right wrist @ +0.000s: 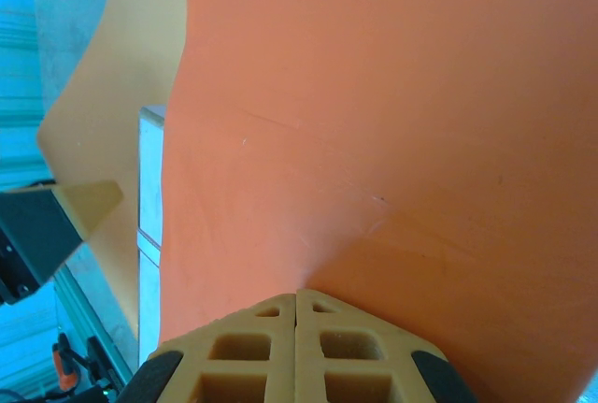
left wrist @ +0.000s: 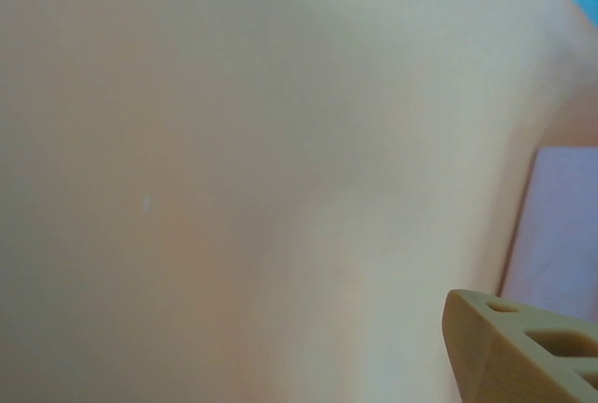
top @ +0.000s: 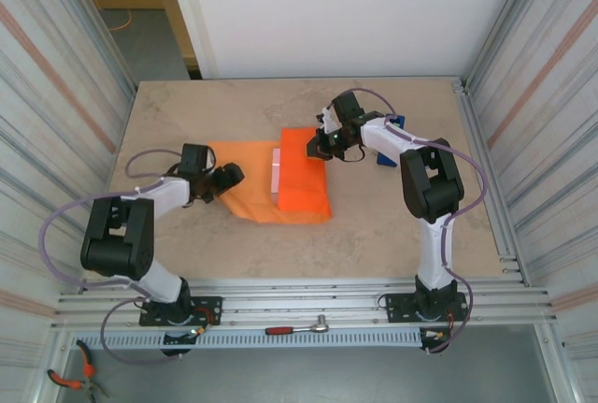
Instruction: Wrap the gift box in paper
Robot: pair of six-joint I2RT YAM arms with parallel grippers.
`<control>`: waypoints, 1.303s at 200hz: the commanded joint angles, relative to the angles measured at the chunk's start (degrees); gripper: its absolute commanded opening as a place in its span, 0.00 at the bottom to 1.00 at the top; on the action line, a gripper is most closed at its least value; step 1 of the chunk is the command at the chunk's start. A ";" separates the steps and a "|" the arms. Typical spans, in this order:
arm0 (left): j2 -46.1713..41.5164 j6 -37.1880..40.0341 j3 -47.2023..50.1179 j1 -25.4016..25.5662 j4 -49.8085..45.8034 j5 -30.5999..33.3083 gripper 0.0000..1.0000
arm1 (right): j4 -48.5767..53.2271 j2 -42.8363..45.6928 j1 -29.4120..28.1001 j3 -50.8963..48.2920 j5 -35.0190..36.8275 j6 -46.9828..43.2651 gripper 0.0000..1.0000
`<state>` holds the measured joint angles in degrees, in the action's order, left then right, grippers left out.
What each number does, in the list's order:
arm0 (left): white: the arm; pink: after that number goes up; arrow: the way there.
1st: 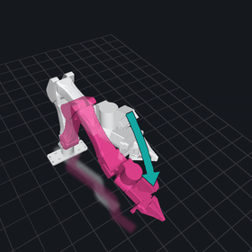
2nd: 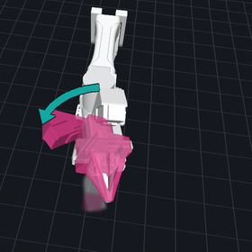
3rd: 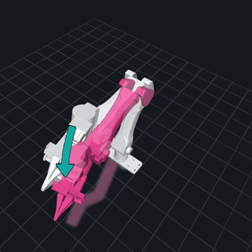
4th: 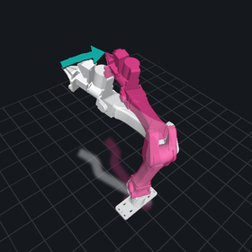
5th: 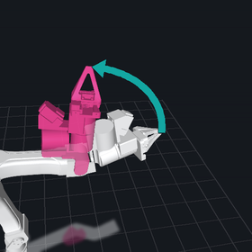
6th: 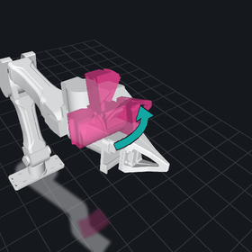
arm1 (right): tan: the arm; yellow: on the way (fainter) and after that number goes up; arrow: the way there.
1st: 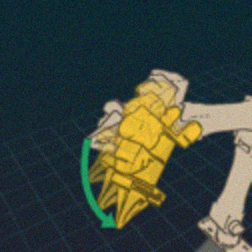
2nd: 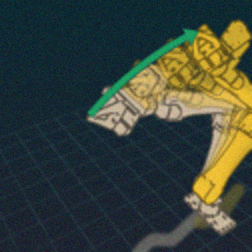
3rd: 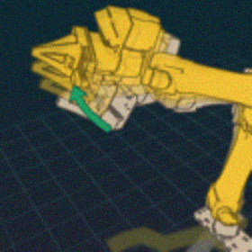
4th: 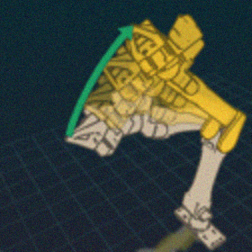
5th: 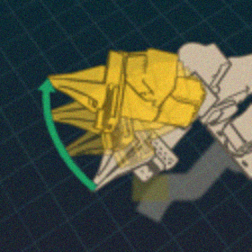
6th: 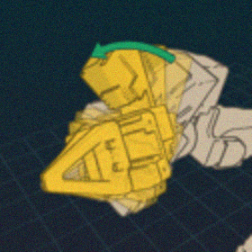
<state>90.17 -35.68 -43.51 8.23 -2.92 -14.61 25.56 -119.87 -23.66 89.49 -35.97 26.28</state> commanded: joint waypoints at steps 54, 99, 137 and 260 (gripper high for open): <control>6.58 6.61 -12.88 -5.91 -4.46 -10.35 0.77 | 5.74 -2.39 0.41 -1.89 4.12 -1.55 0.00; 2.50 4.14 -8.00 -7.78 -8.66 -13.17 0.67 | 5.38 -2.00 0.46 -2.57 4.03 -1.49 0.00; -1.87 3.99 -3.82 -10.33 -12.71 -14.20 0.59 | 5.20 -1.79 0.50 -3.11 4.14 -1.59 0.00; -10.01 5.25 0.88 -12.43 -18.73 -14.04 0.37 | 4.72 -1.35 0.81 -4.04 3.81 -1.68 0.00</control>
<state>82.98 -31.66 -43.29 -3.70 -18.72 -28.10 24.34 -119.50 -23.59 88.60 -36.16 26.28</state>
